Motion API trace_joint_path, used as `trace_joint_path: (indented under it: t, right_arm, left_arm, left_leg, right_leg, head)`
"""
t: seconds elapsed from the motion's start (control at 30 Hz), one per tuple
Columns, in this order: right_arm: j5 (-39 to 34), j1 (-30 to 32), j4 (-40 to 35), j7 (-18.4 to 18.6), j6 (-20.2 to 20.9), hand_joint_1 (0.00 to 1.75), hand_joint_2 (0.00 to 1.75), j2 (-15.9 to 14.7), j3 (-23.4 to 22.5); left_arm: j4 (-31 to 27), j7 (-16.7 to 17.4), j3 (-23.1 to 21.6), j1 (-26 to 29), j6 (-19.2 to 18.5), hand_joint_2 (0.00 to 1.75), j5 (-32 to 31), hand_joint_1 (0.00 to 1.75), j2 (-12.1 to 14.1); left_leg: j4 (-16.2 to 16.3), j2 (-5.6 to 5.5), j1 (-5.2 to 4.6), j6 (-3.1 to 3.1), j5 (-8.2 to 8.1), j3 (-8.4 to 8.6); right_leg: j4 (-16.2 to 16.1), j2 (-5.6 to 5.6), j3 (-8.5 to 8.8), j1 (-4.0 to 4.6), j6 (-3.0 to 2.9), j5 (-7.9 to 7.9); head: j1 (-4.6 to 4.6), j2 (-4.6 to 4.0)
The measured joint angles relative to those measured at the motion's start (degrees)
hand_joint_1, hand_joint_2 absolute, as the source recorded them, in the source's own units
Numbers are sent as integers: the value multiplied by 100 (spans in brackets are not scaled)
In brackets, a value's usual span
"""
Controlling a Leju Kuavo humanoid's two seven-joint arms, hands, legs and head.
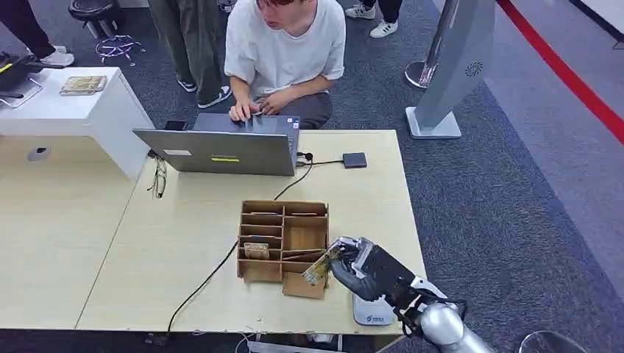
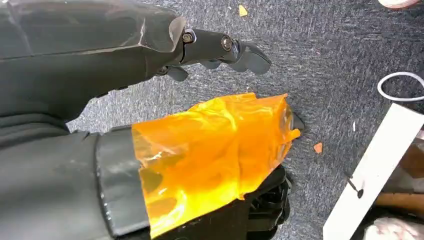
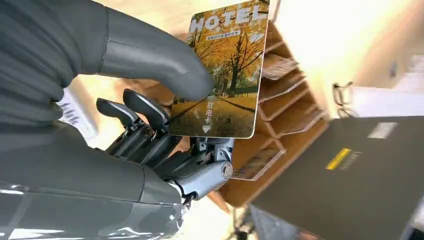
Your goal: Pass the card to the sensor for recognition and then transmit it.
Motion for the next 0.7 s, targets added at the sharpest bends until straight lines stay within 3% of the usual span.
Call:
trace_joint_path:
  t: [0.13, 0.27, 0.7]
  right_arm:
    - [-173, 11, 103, 44, 153, 175, 175, -164, -70]
    - [-325, 63, 413, 153, 378, 175, 175, -529, -127]
    - [-347, 227, 542, 288, 564, 175, 175, -1132, -129]
  left_arm:
    - [0, 0, 28, -3, 7, 0, -2, 0, -11]
    - [0, 0, 46, -3, 48, 0, 0, 0, -13]
    - [0, -114, 83, 65, -4, 0, 11, 0, -9]
  left_leg:
    - [0, 1, 0, 0, 0, 0]
    - [1, 1, 0, 0, 0, 0]
    - [1, 1, -2, 1, -1, -1]
  right_leg:
    - [0, 1, 0, 0, 0, 0]
    - [0, 1, -1, 0, 0, 0]
    - [-1, 1, 0, -2, 0, 0]
  head:
    - [-2, 0]
    - [0, 0]
    - [-2, 0]
